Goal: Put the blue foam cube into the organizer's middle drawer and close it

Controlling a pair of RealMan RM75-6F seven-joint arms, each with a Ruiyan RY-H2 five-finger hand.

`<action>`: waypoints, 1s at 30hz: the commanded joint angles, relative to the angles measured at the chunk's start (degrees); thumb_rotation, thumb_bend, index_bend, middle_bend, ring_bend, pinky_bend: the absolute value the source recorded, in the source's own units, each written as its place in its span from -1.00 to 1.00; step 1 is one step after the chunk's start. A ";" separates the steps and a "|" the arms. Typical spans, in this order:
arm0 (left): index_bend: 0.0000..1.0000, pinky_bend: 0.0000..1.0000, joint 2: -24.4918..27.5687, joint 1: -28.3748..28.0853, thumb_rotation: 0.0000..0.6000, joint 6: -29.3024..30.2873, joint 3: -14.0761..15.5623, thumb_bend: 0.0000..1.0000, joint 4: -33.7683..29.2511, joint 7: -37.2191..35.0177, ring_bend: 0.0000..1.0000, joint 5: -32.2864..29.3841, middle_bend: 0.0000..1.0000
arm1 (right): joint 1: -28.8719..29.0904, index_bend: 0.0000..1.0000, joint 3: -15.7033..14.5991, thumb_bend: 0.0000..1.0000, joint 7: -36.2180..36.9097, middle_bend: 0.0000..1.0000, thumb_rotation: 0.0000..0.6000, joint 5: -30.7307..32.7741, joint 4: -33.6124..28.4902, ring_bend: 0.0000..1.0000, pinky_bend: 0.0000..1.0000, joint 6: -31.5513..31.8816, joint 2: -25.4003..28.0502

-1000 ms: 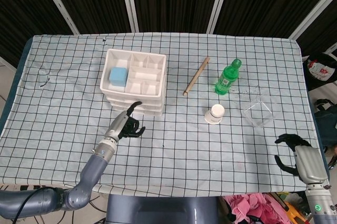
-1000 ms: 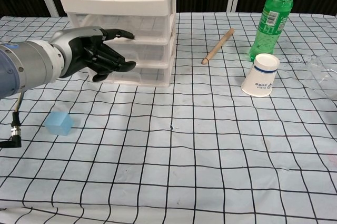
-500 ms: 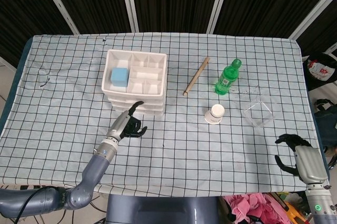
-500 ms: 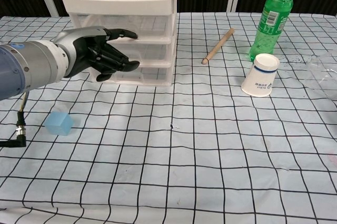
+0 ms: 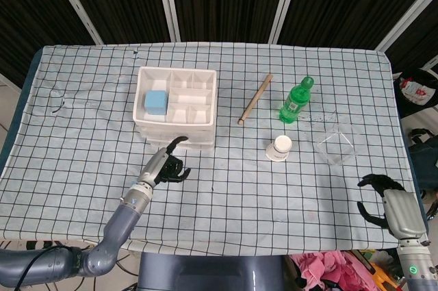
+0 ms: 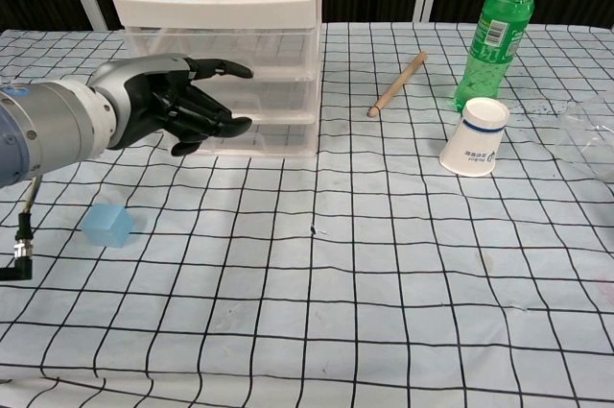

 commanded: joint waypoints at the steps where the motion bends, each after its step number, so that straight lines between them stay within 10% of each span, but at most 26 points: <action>1: -0.74 0.69 0.69 0.66 1.00 -0.15 0.61 -0.22 -0.65 -0.57 0.70 0.81 0.72 | -0.01 -0.23 0.02 -0.42 0.03 -0.45 1.00 0.06 -0.04 -0.59 -0.47 -0.02 -0.01; 15: -0.74 0.69 4.96 4.16 1.00 1.69 5.46 -0.22 -3.83 -0.06 0.70 10.85 0.72 | -0.10 -0.23 0.08 -0.42 0.02 -0.45 1.00 0.09 -0.09 -0.59 -0.47 0.15 0.01; 25: -0.78 0.69 8.00 6.00 1.00 14.04 12.32 -0.22 -3.79 20.68 0.70 30.40 0.72 | -0.18 -0.23 0.00 -0.42 -0.01 -0.45 1.00 -0.07 -0.33 -0.59 -0.47 0.25 0.00; 30: -0.87 0.69 7.74 5.04 1.00 15.62 11.23 -0.24 -4.55 33.22 0.70 27.68 0.73 | -0.21 -0.23 0.02 -0.42 0.02 -0.45 1.00 -0.04 -0.37 -0.59 -0.47 0.27 0.01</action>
